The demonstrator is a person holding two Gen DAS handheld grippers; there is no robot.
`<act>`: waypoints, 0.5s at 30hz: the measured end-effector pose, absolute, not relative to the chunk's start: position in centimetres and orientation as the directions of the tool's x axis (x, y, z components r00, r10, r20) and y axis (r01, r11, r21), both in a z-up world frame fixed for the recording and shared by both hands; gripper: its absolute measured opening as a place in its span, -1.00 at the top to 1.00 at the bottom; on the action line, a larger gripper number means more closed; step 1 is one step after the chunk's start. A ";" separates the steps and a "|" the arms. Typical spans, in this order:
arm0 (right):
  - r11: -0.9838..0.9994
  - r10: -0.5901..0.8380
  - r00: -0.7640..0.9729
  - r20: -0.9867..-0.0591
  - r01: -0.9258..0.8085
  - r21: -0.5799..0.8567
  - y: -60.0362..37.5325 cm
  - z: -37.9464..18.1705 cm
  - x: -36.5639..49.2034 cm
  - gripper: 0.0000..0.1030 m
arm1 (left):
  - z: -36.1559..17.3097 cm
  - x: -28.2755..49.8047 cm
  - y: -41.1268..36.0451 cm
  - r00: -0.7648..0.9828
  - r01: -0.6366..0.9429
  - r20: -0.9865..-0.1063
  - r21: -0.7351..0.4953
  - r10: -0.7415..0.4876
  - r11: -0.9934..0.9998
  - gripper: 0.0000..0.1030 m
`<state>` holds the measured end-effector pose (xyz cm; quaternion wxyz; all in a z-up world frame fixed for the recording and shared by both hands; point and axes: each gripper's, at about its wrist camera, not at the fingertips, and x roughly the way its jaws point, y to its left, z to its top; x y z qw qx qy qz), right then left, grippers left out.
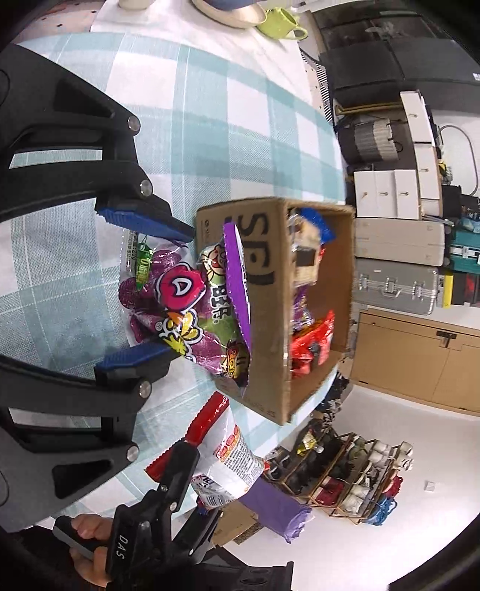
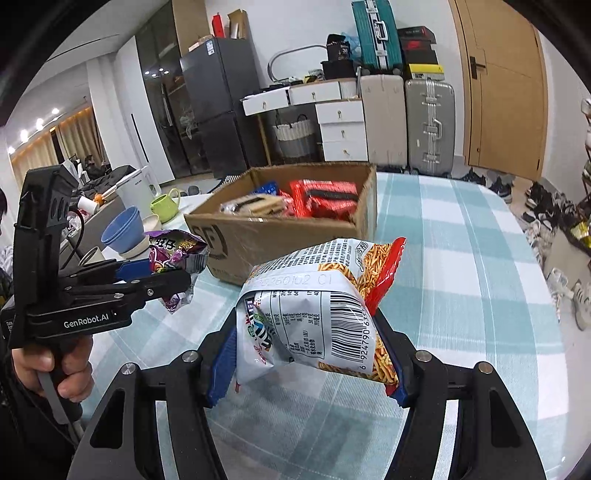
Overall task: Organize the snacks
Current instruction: 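Carry both bags over the box and lower them inside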
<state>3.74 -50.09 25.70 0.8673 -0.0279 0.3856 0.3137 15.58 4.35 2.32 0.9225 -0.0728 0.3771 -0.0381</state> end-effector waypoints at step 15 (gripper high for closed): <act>0.792 0.541 0.555 -0.632 -0.588 0.161 -48.8 29.6 5.3 -0.29 | 7.3 14.6 5.9 0.759 -0.015 -0.645 -0.151 -0.088 0.988 0.04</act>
